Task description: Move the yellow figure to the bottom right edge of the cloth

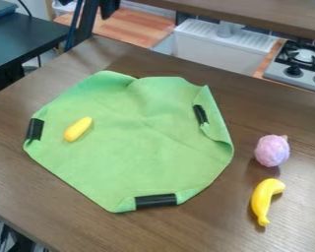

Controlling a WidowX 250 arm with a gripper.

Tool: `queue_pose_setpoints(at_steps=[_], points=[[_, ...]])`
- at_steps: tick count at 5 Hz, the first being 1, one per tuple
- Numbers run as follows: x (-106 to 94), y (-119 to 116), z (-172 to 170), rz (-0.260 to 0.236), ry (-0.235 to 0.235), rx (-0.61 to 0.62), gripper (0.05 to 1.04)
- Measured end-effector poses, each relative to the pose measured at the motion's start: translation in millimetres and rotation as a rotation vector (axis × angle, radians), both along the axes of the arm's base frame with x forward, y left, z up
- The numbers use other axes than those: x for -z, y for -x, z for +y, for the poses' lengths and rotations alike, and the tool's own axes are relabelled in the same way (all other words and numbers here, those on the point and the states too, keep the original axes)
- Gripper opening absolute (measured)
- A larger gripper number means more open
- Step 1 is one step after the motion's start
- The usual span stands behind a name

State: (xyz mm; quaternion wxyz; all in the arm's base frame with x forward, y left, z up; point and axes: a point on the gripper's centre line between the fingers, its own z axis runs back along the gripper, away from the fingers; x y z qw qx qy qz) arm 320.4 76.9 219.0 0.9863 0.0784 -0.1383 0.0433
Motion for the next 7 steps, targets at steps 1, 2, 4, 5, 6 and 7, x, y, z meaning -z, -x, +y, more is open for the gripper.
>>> queue_pose_setpoints(at_steps=[1,2,4,5,6,7], points=[[52.5,20,10,0.096,-0.041,0.001,0.999],[104.1,45,29,0.105,-0.077,0.062,0.999],[153.1,59,56,0.029,-0.038,0.181,0.999],[163.3,53,57,0.061,-0.007,0.174,0.999],[165.7,40,47,0.084,0.023,0.160,0.999],[158.2,33,40,0.090,0.047,0.141,0.999]])
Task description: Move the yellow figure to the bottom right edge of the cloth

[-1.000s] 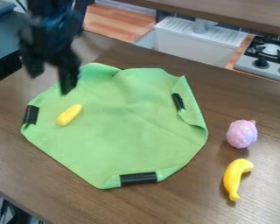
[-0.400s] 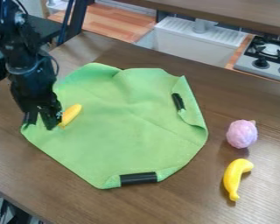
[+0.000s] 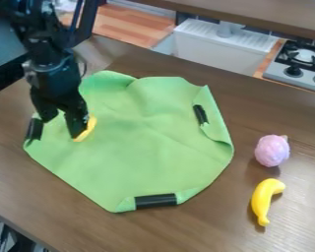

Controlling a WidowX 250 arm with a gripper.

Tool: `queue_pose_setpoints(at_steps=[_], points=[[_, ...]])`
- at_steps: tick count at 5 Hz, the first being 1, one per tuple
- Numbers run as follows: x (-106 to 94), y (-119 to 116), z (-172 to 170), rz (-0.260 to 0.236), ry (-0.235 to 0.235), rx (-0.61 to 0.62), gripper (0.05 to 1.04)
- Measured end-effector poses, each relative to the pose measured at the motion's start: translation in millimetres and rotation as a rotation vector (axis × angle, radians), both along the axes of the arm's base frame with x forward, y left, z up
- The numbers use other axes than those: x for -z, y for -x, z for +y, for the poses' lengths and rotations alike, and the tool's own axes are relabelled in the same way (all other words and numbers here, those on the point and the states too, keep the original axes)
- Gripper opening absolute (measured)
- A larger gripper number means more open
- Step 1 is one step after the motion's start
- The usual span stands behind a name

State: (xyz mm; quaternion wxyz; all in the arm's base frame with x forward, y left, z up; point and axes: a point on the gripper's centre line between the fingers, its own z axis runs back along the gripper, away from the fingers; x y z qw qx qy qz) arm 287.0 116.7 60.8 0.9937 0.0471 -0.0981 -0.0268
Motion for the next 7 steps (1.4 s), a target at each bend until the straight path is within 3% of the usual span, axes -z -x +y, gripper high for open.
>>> queue_pose_setpoints(at_steps=[1,3,4,5,6,7], points=[[0.2,-4,-6,0.004,0.000,-0.008,0.999],[24.0,-9,-3,0.051,-0.056,-0.013,0.952],[25.3,-14,-7,0.051,-0.079,0.002,0.701],[25.1,-16,-11,0.044,-0.057,-0.003,0.399],[23.7,-13,-16,0.072,-0.023,-0.002,0.337],[8.6,-12,-20,0.080,0.015,0.008,0.336]])
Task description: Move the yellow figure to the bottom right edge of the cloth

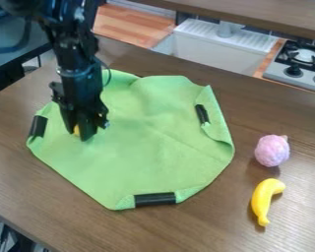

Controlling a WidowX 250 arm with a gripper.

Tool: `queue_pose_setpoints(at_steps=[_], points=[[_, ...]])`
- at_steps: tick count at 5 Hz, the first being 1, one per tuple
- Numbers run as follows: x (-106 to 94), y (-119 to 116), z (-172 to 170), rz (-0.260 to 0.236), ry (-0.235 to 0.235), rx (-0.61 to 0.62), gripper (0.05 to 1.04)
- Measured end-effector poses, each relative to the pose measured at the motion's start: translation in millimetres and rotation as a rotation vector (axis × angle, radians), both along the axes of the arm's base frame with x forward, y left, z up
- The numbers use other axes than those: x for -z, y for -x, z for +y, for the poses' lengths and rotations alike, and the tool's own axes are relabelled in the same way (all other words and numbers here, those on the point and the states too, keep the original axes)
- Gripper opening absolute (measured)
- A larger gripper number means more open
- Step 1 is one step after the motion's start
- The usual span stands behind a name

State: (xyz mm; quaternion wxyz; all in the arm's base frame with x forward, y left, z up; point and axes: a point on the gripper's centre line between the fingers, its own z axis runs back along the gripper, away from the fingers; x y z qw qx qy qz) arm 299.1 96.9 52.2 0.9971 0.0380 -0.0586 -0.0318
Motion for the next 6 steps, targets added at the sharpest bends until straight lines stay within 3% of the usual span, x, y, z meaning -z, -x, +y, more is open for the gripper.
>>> queue_pose_setpoints(at_steps=[1,2,3,6], points=[[-19.7,3,1,-0.012,0.016,0.008,0.336],[-45.2,5,-9,-0.067,-0.035,0.031,0.336],[-34.5,17,-42,-0.004,-0.018,0.078,0.336],[-31.8,53,-152,-0.006,-0.013,0.216,0.336]])
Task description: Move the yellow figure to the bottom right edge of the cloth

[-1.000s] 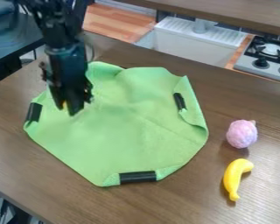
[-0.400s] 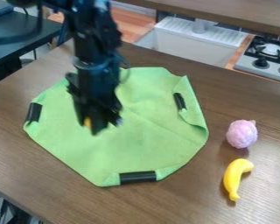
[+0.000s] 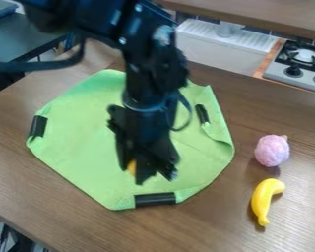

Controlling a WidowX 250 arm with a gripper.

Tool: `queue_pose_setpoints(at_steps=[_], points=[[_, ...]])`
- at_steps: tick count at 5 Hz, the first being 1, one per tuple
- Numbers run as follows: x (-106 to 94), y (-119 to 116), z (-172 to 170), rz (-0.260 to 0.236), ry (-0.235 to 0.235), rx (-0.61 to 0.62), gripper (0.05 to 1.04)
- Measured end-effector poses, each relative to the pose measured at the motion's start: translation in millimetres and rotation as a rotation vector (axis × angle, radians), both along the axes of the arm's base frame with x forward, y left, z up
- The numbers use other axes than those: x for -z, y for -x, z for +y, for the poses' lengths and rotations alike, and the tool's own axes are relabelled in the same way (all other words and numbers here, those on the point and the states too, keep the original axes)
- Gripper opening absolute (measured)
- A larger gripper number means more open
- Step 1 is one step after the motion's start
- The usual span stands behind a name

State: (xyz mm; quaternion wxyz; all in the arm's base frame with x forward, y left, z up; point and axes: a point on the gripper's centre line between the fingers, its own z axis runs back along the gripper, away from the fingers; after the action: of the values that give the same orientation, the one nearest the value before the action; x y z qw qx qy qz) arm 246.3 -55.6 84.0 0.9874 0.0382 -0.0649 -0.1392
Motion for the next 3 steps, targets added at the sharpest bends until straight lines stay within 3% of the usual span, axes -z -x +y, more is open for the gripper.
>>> queue_pose_setpoints(at_steps=[1,2,3], points=[[12.2,5,-27,-0.001,-0.015,0.035,0.336],[38.4,6,-42,0.023,-0.045,0.049,0.336],[50.1,0,-53,0.019,-0.052,0.063,0.423]])
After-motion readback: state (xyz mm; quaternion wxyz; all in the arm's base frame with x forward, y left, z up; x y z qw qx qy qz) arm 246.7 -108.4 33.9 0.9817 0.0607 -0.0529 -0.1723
